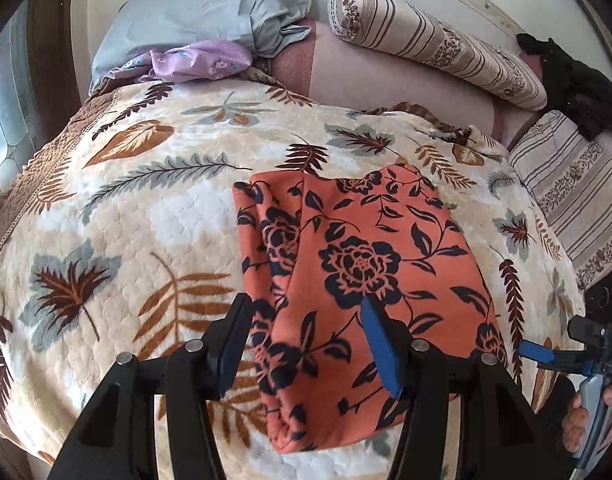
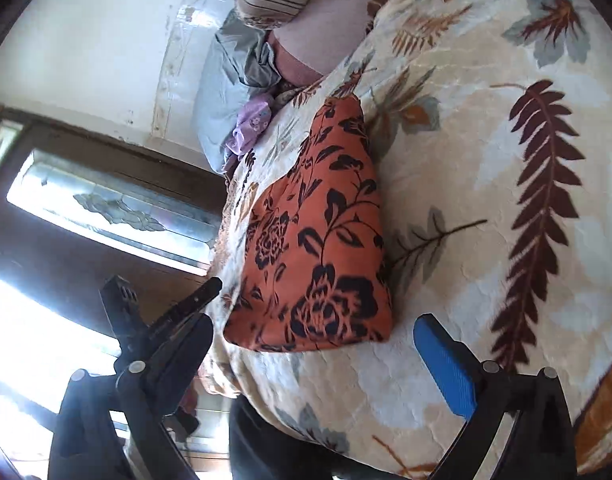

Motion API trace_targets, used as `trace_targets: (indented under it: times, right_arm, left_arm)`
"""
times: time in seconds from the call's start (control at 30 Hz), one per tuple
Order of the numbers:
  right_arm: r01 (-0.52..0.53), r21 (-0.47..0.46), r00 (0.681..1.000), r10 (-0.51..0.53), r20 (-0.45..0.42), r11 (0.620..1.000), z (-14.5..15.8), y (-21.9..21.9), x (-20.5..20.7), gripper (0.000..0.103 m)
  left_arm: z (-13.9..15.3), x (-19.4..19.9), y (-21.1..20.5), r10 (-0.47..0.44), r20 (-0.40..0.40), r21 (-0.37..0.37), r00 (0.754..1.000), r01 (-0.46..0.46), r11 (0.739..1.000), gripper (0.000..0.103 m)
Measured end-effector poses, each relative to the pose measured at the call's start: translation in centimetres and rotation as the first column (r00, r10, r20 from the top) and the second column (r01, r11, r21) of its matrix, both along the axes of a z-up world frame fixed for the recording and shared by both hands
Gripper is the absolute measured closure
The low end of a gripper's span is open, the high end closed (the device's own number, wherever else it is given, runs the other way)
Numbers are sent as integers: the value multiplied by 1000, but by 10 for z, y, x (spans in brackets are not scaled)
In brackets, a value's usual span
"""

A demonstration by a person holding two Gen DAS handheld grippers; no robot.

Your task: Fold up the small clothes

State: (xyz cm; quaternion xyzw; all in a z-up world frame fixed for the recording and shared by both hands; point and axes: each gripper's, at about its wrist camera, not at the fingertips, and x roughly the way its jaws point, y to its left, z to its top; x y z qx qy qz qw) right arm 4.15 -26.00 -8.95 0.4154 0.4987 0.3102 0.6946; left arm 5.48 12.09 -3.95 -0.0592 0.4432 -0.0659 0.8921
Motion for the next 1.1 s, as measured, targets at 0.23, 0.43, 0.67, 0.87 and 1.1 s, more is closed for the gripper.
trace_targets:
  times: [0.23, 0.43, 0.67, 0.87, 1.1]
  right_arm:
    - [-44, 48, 983, 52, -179, 998, -47, 33, 66, 30]
    - [-44, -197, 998, 36, -43, 979, -19, 47, 46, 68]
    - [20, -74, 994, -28, -102, 997, -32, 28, 46, 29]
    - [35, -15, 993, -36, -115, 999, -28, 26, 86, 27]
    - [-32, -283, 999, 32, -6, 959, -16, 55, 90, 76]
  left_arm:
    - [-58, 22, -9, 72, -120, 97, 990, -60, 993, 43]
    - [-60, 20, -1, 60, -129, 58, 990, -53, 997, 41]
    - [-32, 10, -17, 23, -48, 123, 999, -17, 992, 43]
    - [-62, 15, 3, 72, -132, 10, 989, -71, 997, 40]
    - [-67, 14, 8, 63, -116, 17, 991, -62, 998, 32]
